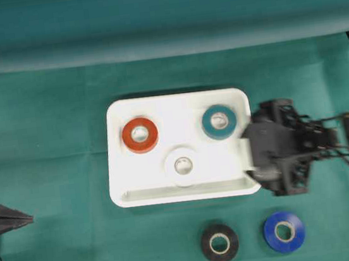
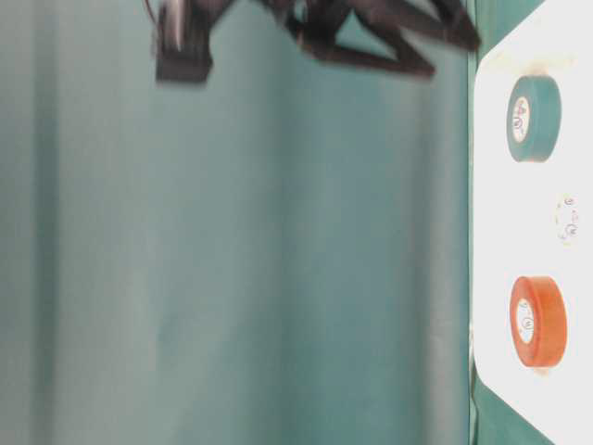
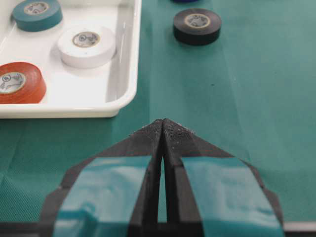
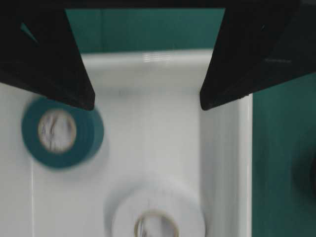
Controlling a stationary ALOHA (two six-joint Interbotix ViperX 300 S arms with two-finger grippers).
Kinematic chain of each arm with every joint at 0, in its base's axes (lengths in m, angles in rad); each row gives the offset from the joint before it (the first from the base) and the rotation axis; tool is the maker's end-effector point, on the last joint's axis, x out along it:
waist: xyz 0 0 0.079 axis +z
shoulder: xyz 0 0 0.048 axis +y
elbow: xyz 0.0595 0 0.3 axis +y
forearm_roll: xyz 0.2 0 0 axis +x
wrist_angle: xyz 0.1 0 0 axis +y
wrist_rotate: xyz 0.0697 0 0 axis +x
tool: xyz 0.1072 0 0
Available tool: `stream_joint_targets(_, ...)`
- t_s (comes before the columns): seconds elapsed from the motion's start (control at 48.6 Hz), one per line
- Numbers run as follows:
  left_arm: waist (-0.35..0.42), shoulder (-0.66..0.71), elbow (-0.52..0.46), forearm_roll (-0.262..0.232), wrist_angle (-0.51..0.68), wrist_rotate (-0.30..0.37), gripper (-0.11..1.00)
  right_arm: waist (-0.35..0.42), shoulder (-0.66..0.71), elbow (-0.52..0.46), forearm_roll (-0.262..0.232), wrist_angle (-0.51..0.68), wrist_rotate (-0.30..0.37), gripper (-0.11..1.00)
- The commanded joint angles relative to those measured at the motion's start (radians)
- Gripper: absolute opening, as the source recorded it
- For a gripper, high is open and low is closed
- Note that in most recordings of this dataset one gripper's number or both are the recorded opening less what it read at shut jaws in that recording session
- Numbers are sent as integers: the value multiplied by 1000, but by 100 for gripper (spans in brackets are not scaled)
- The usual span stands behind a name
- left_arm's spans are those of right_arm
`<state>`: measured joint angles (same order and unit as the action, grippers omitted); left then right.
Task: Put the tape into the white case with the right arm.
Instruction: 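Withdraw the right gripper to the right of the tray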
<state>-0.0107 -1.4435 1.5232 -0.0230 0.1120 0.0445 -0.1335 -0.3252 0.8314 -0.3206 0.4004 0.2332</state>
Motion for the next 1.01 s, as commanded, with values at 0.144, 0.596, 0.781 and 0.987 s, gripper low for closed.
stream_joint_targets(0.144,0,9,-12,-2,-11,2,0,21,-179,135,6,-8,-2,73)
stream_joint_targets(0.596,0,9,-12,-2,-11,2,0,32,-439,319,21,0,-2,73)
stream_joint_targets(0.781,0,9,-12,-2,-11,2,0,32,-528,382,43,0,-2,73)
stream_joint_targets(0.987,2,9,-12,-2,-11,2,0,35,-583,408,63,0,-2,73)
